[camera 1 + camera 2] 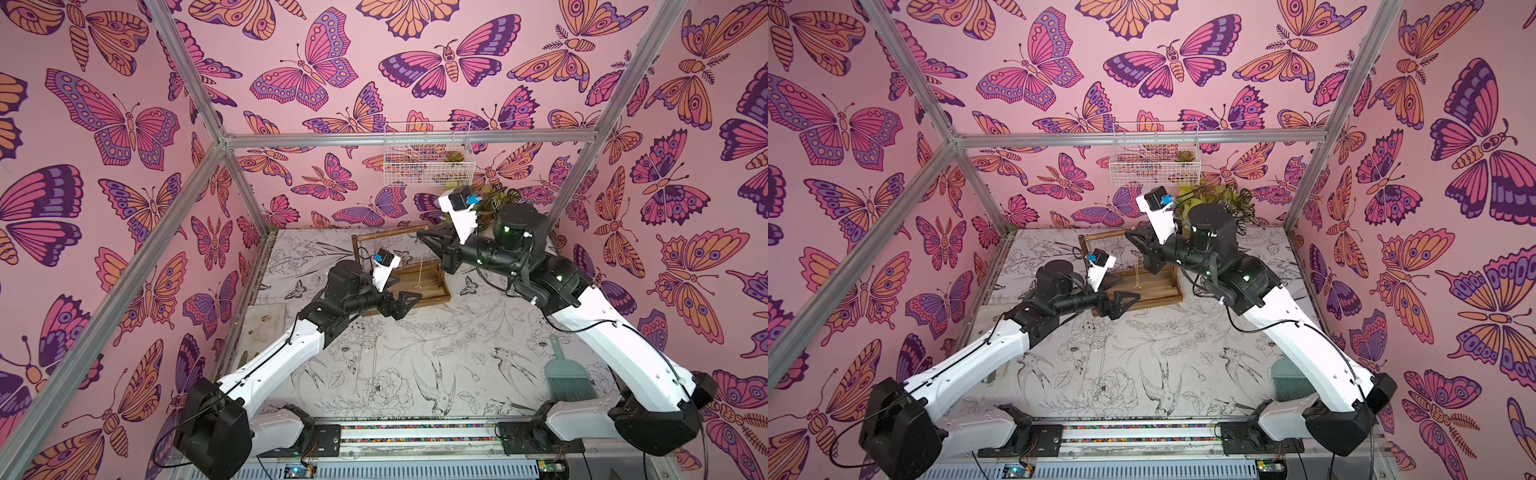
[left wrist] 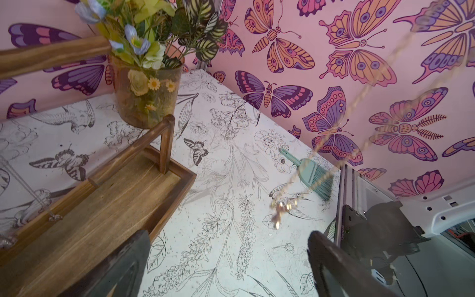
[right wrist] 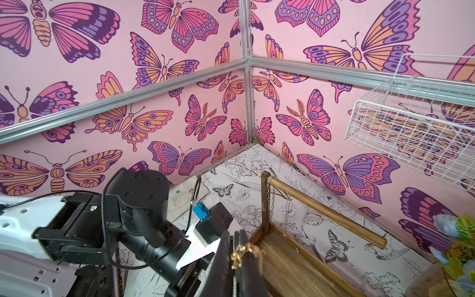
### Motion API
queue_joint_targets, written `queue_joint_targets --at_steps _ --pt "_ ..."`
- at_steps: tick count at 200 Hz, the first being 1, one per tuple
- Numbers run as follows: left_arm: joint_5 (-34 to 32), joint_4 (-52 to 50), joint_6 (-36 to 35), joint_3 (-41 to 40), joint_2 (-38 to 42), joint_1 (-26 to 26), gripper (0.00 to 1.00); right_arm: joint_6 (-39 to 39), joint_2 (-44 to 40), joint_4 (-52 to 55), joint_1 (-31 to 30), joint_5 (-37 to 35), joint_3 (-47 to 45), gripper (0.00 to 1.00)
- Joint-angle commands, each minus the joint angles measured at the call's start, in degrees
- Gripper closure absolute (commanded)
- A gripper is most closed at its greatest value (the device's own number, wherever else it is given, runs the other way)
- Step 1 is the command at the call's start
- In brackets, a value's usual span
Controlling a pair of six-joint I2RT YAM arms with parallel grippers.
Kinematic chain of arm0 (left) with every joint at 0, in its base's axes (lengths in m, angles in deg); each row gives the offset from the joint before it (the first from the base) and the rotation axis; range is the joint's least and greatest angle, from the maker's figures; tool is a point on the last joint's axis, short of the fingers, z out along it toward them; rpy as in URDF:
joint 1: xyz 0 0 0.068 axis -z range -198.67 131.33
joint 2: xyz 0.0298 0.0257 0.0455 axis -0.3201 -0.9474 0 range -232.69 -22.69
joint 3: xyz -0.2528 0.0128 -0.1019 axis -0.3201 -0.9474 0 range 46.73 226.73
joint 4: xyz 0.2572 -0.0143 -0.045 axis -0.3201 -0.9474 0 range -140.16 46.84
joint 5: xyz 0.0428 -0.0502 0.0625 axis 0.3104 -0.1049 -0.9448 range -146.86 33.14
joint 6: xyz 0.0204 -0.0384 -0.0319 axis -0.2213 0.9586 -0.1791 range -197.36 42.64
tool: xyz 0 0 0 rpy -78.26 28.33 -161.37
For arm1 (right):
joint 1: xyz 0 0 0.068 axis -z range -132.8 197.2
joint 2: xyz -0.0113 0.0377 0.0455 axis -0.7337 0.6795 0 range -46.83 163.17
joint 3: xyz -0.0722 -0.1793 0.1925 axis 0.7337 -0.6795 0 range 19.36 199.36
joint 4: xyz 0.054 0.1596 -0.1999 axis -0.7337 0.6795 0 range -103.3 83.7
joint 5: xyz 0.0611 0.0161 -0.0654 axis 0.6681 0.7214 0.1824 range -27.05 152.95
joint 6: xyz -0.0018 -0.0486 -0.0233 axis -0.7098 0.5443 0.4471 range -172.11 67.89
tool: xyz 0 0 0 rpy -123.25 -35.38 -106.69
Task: Take the necklace off the jewelry display stand
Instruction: Place the necklace at the center of the board.
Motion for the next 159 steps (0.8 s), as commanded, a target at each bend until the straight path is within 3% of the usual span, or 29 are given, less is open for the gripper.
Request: queue_joint_targets --at_steps 1,39,82,159 --pt "3.1 2.7 -1.7 1.6 -0.2 0.9 0.05 -1.2 -1.2 0.4 -1.1 -1.6 1.2 1.0" --pt "5.3 2.7 -2.9 2.0 -0.5 2.1 0.12 -1.8 -2.6 0.4 -2.5 -2.9 0.5 1.0" --pt "5.8 2.7 -2.9 3.1 -1.0 2.4 0.32 -2.2 -3.5 0.8 -3.3 -3.5 0.5 1.0" --pt "5.8 3.3 -3.4 5.4 -3.1 3.9 0.34 -2.2 -4.3 1.5 -3.8 -3.7 1.3 1.0"
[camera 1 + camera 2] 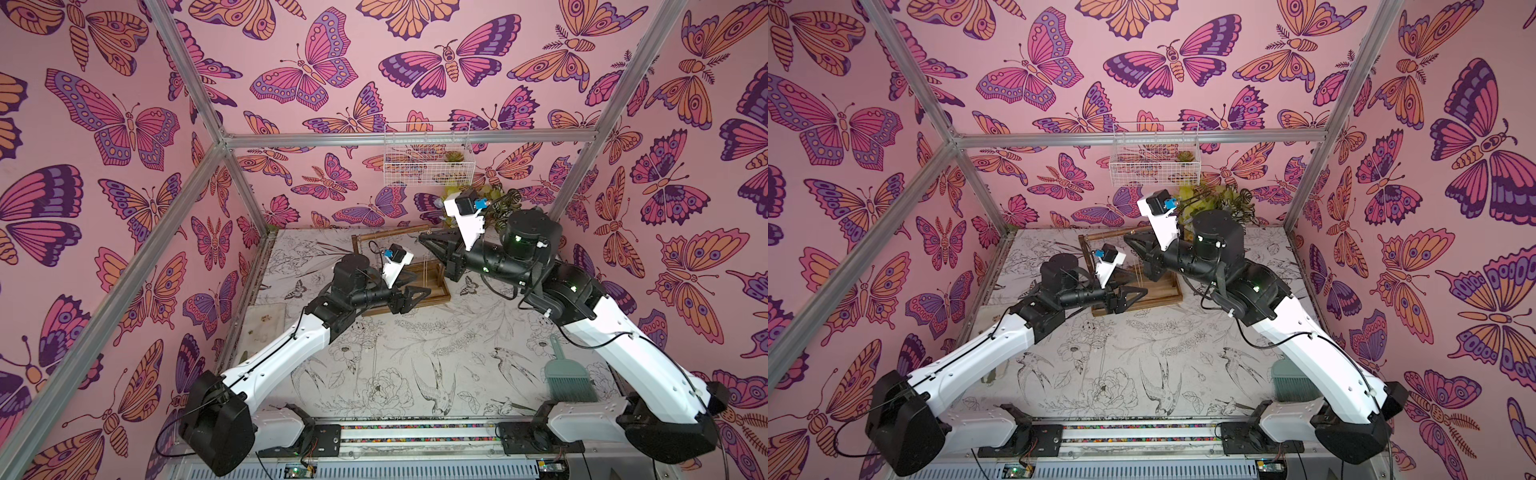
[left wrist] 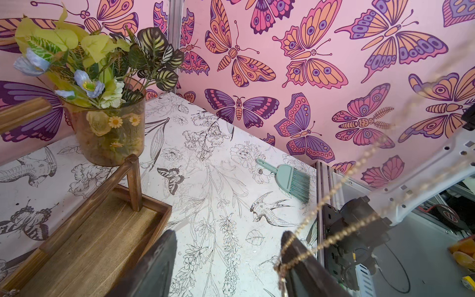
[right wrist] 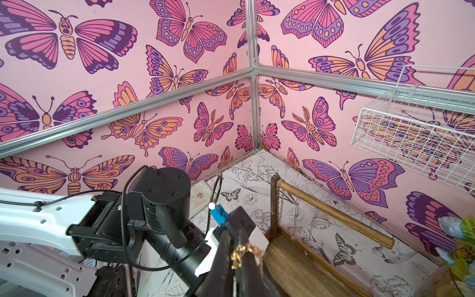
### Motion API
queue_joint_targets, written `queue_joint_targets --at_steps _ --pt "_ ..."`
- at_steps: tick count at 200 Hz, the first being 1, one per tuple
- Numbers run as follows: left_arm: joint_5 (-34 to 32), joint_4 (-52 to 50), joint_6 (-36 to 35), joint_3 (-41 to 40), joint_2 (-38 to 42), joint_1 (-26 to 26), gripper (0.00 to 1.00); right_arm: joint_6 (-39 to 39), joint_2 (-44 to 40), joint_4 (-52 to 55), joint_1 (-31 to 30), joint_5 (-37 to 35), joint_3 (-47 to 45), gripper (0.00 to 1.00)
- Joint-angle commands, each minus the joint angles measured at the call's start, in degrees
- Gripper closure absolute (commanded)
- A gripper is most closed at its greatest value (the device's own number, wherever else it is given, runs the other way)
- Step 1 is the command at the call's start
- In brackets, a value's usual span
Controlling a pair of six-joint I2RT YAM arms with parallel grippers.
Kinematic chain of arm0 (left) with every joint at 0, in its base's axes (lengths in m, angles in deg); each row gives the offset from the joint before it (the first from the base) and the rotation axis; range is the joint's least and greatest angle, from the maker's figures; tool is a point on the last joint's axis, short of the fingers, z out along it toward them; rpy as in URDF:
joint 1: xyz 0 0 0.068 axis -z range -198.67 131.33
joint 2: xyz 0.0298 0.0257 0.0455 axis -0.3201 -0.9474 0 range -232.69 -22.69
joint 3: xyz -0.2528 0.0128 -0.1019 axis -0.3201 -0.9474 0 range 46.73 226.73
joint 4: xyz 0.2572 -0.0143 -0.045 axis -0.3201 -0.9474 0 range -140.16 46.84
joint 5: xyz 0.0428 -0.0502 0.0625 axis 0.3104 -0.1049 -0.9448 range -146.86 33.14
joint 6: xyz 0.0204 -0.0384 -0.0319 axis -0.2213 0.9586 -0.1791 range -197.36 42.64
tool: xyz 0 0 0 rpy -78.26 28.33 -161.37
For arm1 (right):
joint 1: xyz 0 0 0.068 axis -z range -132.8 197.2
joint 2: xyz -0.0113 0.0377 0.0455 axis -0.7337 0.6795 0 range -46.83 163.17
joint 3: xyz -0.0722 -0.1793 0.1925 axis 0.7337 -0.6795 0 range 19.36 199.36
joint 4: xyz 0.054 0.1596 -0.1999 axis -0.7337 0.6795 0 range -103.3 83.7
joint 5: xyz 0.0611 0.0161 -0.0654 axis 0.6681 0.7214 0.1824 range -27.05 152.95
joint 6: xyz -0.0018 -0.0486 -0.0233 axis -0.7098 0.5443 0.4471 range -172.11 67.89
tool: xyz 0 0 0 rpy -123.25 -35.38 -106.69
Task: Take the necklace off the jewelry display stand
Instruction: Place the necklace at the center of the board.
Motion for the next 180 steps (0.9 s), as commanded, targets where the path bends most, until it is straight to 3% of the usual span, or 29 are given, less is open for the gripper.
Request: queue_joint_targets --at_steps 1,69,180 --pt "1.3 0.9 -1.1 1.3 -0.3 0.9 0.34 -0.8 -1.2 0.8 -0.7 -0.9 1.3 1.0" --pt "-0.7 0.9 -0.6 0.5 0.6 2.2 0.64 -0.8 -2.1 0.9 -0.8 -1.2 1.1 1.0" --pt "-2.5 0.8 -0.1 0.2 0.6 3.3 0.89 -0.4 -2.4 1.2 -0.8 -1.6 0.5 1.0"
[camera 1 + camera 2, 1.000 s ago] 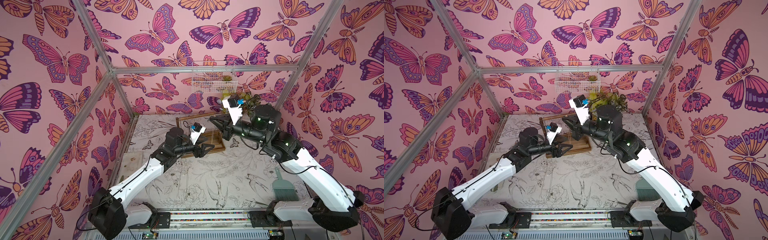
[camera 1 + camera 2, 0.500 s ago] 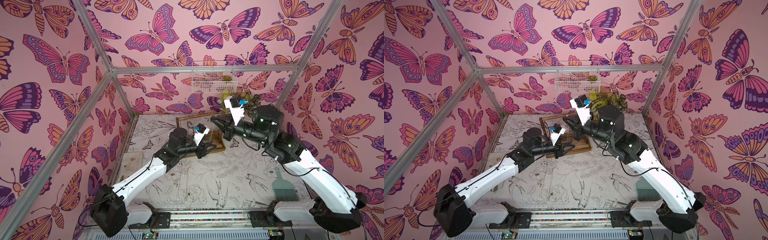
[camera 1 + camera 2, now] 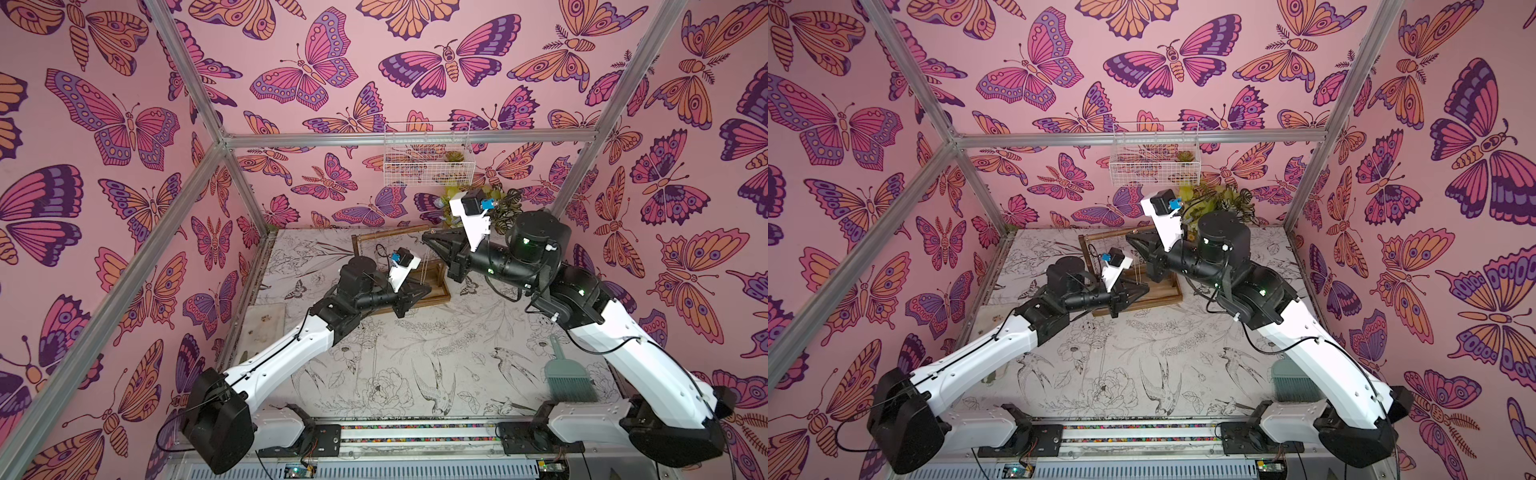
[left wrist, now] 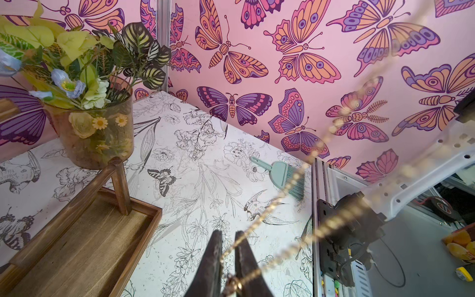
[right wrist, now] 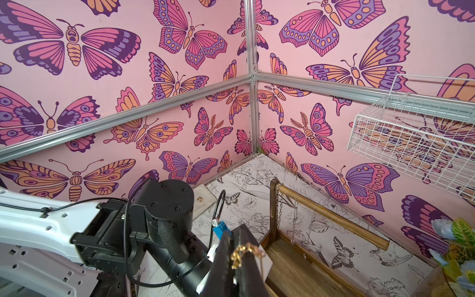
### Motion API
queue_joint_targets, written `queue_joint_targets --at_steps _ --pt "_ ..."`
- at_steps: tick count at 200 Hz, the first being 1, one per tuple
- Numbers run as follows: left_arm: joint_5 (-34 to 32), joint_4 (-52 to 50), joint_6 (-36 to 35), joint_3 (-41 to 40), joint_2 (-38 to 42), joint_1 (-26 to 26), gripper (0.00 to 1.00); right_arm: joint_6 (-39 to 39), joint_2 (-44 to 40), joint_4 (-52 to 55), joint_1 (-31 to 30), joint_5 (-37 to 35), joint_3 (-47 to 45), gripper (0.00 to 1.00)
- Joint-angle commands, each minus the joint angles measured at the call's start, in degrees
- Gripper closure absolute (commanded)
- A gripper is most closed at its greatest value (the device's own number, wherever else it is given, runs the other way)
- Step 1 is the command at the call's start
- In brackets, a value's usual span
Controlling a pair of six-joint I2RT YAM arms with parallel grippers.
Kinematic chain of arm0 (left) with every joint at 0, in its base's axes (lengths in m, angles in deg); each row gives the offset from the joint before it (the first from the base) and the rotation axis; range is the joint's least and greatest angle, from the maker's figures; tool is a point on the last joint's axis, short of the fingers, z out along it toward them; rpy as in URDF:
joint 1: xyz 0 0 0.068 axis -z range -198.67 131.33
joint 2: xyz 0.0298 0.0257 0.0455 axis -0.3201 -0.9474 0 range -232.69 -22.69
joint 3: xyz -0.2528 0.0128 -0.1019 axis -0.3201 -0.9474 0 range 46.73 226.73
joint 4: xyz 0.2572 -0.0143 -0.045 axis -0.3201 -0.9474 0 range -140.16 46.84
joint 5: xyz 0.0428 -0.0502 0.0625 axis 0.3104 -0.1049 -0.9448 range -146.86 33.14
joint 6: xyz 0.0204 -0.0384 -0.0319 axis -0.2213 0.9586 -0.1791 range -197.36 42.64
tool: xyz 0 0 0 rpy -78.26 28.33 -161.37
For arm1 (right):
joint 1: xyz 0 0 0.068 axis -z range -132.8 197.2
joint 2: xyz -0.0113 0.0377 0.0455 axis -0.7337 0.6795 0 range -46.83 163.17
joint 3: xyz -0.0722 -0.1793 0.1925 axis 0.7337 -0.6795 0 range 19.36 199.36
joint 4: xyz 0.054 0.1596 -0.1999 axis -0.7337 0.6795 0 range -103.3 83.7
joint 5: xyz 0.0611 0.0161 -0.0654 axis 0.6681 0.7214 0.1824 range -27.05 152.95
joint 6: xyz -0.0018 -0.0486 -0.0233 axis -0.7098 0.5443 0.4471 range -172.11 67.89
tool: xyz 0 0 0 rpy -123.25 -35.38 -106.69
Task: Take the necklace off the jewelry display stand
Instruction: Place the necklace at the center of the board.
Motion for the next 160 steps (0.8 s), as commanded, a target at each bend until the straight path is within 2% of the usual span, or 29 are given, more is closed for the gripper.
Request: queue_joint_targets --at_steps 1,58,76,160 --pt "-1.0 0.5 0.2 0.2 0.7 0.5 0.89 -0.4 -1.0 1.2 -0.4 -0.8 0.5 1.0" --pt "-2.9 -0.1 0.4 -0.3 0.8 0.7 0.96 -0.6 -1.1 1.1 -0.4 -0.7 -0.1 1.0" --pt "-3.4 -0.3 0.5 -0.7 3.2 0.8 0.97 -0.8 -1.3 1.0 -0.5 -0.7 -0.9 1.0" --pt "-6.1 -2.0 1.9 -5.7 6.8 1.7 0.97 -3.1 -1.4 -1.5 -0.4 0.7 -6.1 1.0"
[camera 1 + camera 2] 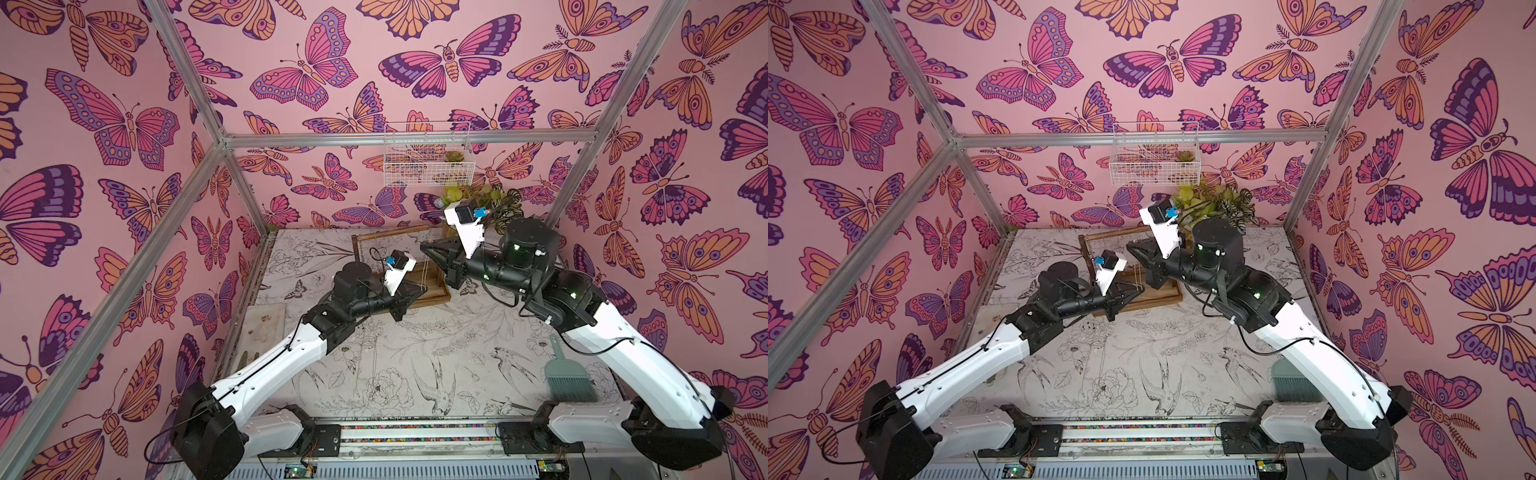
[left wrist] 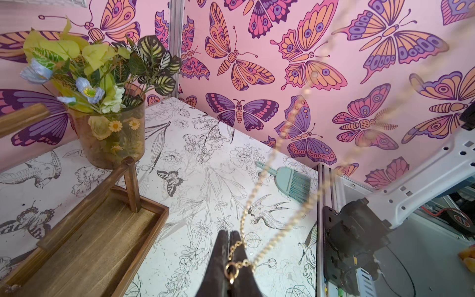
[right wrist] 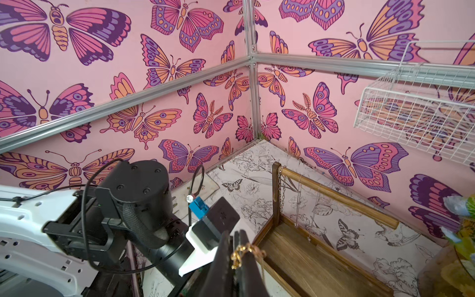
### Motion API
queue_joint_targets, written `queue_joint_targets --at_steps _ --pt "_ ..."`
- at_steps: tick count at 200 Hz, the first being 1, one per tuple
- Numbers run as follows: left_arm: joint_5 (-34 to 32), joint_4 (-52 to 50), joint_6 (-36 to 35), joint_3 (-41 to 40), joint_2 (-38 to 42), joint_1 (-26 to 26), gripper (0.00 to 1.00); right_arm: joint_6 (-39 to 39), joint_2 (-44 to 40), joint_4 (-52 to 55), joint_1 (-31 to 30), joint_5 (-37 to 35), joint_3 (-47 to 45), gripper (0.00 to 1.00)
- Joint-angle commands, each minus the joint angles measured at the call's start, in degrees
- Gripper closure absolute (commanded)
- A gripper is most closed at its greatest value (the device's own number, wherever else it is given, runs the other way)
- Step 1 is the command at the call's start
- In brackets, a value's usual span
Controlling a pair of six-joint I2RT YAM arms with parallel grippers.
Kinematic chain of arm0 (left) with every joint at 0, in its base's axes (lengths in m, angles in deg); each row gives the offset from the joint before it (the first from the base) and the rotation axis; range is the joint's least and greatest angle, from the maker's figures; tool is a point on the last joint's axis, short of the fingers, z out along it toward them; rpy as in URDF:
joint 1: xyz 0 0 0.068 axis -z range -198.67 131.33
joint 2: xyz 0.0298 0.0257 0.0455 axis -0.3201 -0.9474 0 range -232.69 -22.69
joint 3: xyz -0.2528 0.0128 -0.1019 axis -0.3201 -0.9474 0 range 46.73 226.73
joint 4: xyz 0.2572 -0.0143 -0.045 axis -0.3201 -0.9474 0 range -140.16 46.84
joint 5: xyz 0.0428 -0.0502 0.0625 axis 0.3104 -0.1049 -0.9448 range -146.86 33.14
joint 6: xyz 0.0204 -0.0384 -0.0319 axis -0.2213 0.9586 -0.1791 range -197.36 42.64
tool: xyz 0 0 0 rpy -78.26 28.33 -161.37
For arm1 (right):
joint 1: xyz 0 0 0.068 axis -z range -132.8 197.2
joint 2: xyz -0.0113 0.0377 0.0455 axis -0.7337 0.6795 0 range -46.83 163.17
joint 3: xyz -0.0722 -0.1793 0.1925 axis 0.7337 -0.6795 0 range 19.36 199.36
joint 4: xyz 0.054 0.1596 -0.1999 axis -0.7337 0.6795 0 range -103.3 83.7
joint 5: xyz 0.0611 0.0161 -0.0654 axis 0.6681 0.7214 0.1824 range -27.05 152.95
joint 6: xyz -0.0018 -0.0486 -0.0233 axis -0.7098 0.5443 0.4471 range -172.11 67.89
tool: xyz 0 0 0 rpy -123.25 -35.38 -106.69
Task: Take the necklace off the jewelry display stand
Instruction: Place the necklace at the center of the board.
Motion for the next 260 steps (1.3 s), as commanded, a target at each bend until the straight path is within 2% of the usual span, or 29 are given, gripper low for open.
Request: queue_joint_targets --at_steps 1,148,260 --pt "-1.8 -1.6 0.9 -2.4 1.9 0.7 0.97 -1.5 -0.5 -1.4 -0.4 0.6 -1.1 1.0" --pt "-13.1 -6.3 5.8 -14.8 10.3 7.7 0.98 -7.5 1.1 -11.2 -0.7 3.3 -15.2 1.0" --pt "-22.0 -8.8 12.7 -24.1 16.4 13.7 0.98 -12.1 2.7 -18.7 -1.0 2.7 -26.1 1.0"
